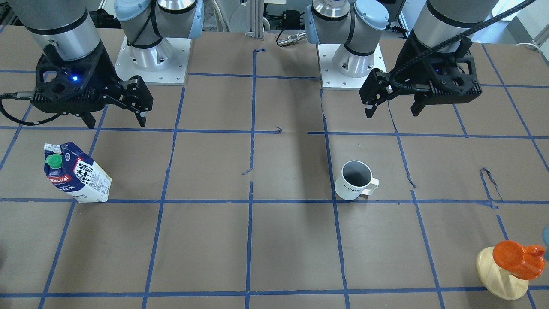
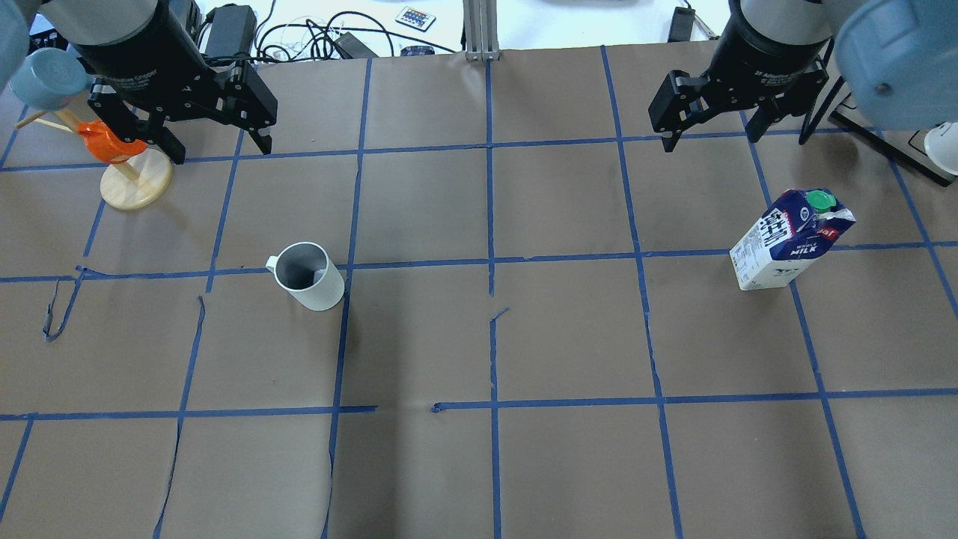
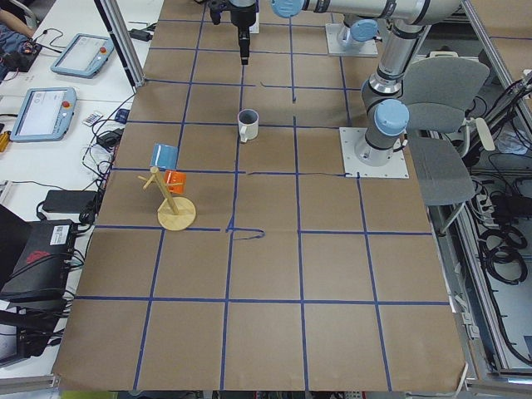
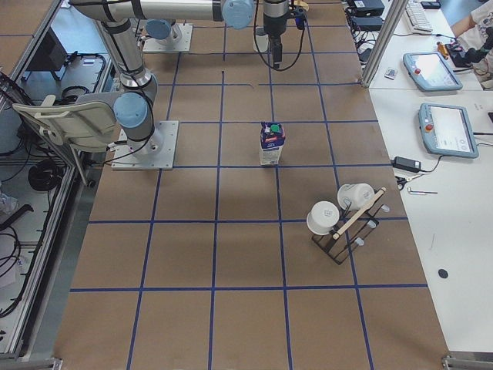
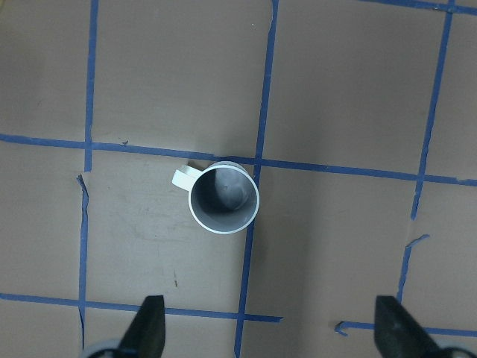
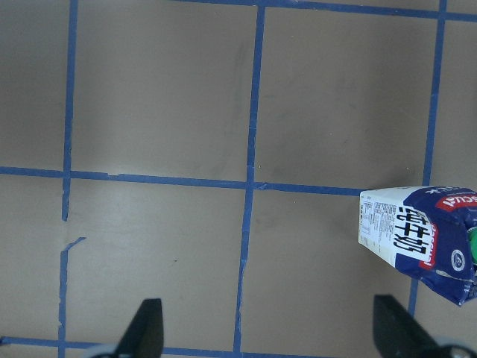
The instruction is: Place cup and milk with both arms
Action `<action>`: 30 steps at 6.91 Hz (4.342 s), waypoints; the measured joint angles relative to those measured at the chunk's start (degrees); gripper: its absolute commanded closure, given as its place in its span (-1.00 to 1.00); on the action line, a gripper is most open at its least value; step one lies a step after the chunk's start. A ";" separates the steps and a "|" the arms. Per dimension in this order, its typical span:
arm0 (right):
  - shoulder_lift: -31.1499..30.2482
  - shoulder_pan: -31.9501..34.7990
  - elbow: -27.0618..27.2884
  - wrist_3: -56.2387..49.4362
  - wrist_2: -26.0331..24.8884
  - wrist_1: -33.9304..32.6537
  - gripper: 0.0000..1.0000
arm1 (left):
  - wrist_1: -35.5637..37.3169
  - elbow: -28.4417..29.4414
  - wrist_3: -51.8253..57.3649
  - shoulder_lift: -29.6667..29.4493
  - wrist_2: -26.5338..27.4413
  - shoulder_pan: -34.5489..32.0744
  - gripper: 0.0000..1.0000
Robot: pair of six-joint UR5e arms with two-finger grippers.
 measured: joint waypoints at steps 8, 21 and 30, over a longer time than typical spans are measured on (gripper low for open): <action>0.05 -0.28 0.03 -0.39 0.03 0.06 -1.00 | -0.01 -0.60 -0.16 0.45 0.18 -0.10 -1.00; 3.15 -16.39 0.40 -10.63 0.36 1.22 -1.00 | 25.88 -20.63 2.89 -14.84 0.57 -2.55 0.84; 6.59 -21.51 13.25 -21.22 0.71 -10.81 -1.00 | 25.91 -13.26 -20.69 -16.60 -1.63 -19.17 1.00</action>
